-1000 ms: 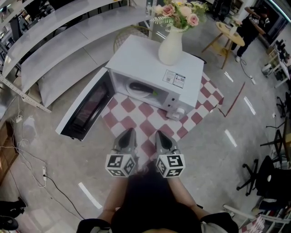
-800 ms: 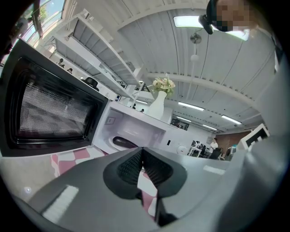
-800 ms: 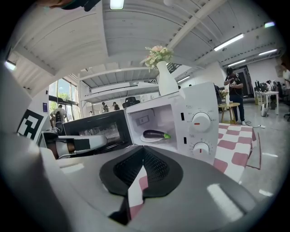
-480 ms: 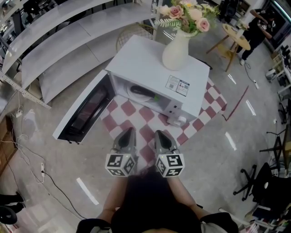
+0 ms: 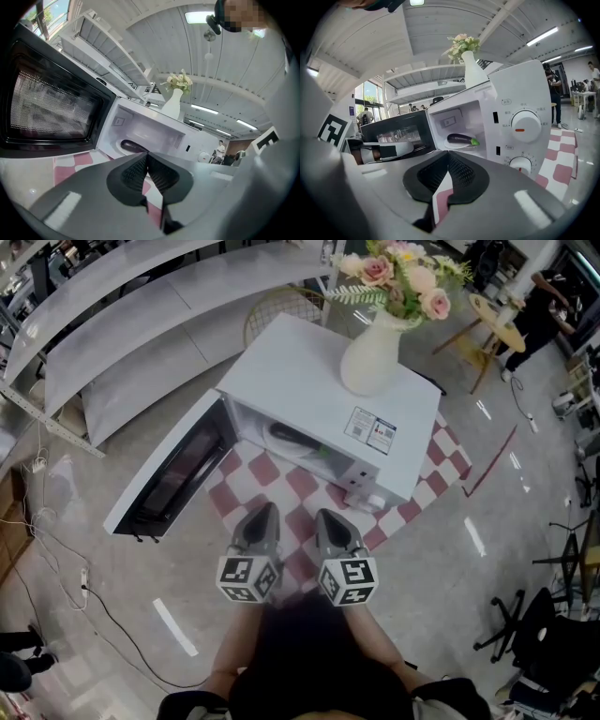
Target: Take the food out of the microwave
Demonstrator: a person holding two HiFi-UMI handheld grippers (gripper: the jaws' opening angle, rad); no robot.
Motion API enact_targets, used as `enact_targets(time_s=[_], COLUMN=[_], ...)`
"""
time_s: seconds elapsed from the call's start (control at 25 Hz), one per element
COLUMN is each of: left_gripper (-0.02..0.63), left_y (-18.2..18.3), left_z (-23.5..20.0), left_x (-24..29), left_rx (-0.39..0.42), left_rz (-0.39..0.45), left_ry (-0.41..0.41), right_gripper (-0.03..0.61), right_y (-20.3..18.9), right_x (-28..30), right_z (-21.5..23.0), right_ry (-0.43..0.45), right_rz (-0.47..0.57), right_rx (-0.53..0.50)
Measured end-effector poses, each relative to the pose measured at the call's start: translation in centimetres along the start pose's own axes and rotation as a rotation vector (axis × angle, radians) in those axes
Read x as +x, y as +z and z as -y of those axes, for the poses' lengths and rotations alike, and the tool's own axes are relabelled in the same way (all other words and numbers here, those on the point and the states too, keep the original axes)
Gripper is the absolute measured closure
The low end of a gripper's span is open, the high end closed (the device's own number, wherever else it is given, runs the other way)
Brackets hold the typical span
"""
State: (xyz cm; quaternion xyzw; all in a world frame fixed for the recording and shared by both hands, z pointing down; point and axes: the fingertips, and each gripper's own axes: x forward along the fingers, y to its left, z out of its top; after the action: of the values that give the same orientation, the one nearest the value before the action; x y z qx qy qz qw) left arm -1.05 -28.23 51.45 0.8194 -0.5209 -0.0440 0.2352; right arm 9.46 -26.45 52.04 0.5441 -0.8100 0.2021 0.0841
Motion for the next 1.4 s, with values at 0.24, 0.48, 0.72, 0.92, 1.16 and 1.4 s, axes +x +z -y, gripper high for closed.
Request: enact_targets(time_s=[0.24, 0.48, 0.72, 0.92, 1.16, 1.4], left_gripper=[0.606, 0.606, 0.606, 0.606, 0.606, 0.606], left_y=[-0.4, -1.2, -1.9, -2.2, -2.6, -2.7], left_z=[-0.9, -1.9, -2.9, -4.0, -5.1, -5.8], left_x=[1.5, 2.9, 4.4, 5.6, 7.0, 8.4], left_rx=[-0.006, -0.030, -0.090, -0.195, -0.293, -0.382], left_rz=[-0.014, -0.042, -0.052, -0.045, -0.049, -0.048], left_ry=[0.019, 0.030, 0.039, 0.033, 0.020, -0.008], right_gripper=[0.577, 0.578, 0.577, 0.578, 0.578, 0.578], right_y=[0.3, 0.4, 0.2, 0.0, -0.2, -0.3], right_x=[1.1, 2.0, 2.9, 3.4, 3.8, 4.4], right_z=[0.5, 1.1, 1.3, 1.2, 1.4, 1.6], right_ry=[0.020, 0.028, 0.045, 0.060, 0.062, 0.069], right_rz=[-0.007, -0.015, -0.032, -0.042, -0.058, -0.069], right_rx=[-0.002, -0.006, -0.020, -0.042, -0.039, -0.036])
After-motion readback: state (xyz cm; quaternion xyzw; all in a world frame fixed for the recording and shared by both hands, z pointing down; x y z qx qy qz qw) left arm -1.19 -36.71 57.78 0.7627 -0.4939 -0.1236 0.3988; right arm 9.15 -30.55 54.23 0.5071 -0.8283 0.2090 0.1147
